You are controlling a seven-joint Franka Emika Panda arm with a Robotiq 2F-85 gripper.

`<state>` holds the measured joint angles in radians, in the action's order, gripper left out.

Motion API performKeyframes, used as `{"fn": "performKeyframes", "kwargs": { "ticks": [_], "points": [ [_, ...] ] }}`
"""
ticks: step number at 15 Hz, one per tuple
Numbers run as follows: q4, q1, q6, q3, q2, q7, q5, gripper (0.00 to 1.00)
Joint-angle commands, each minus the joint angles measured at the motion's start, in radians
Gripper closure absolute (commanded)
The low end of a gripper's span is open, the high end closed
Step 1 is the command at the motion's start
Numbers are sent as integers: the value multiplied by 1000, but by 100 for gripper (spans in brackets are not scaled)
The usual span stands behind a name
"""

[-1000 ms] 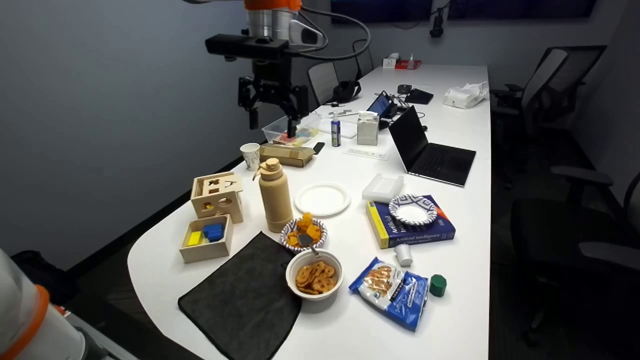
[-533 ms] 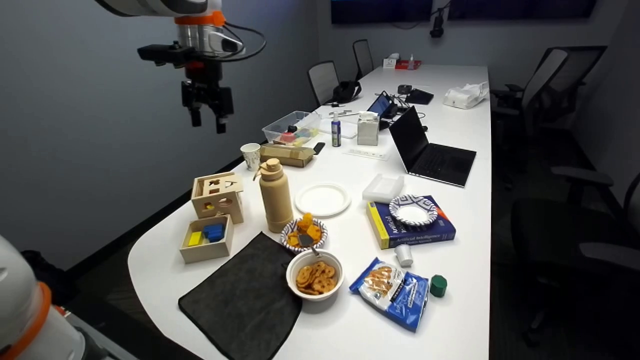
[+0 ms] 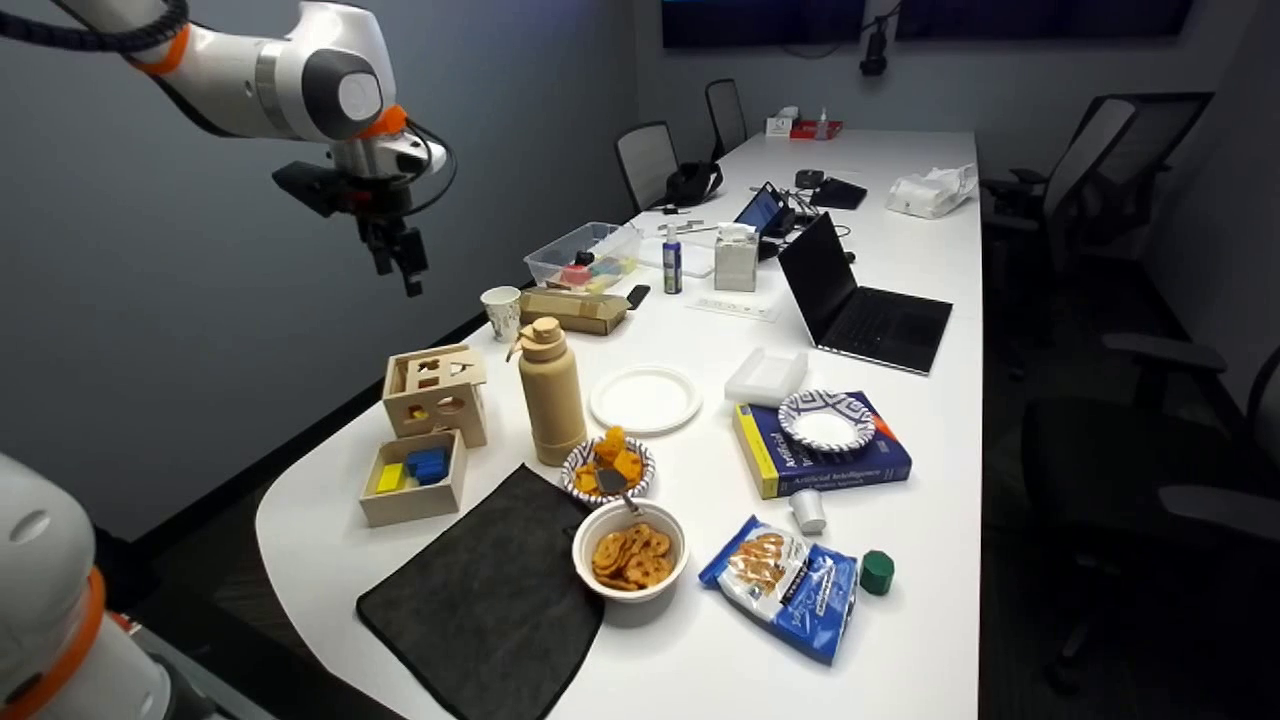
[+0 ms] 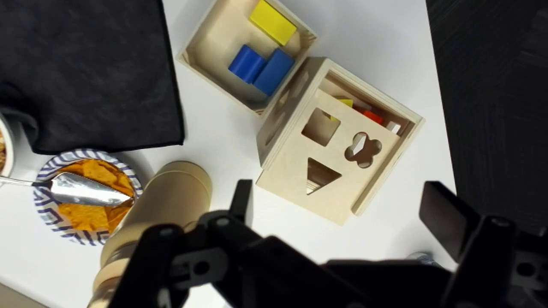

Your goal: Slide the lid on the wooden toy box to the right.

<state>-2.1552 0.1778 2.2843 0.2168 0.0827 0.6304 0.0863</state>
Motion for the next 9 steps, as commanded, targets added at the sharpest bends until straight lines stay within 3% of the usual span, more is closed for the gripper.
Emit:
{"fn": "performKeyframes", "kwargs": {
  "ticks": [1,5,6,9],
  "points": [
    [72,50,70,-16,132,139,-52,0],
    [77,102,113,-33,183,230,-57,0],
    [57,87,101,-31,165,169,-29,0],
    [63,102,107,-33,181,197,-31,0]
  ]
}}
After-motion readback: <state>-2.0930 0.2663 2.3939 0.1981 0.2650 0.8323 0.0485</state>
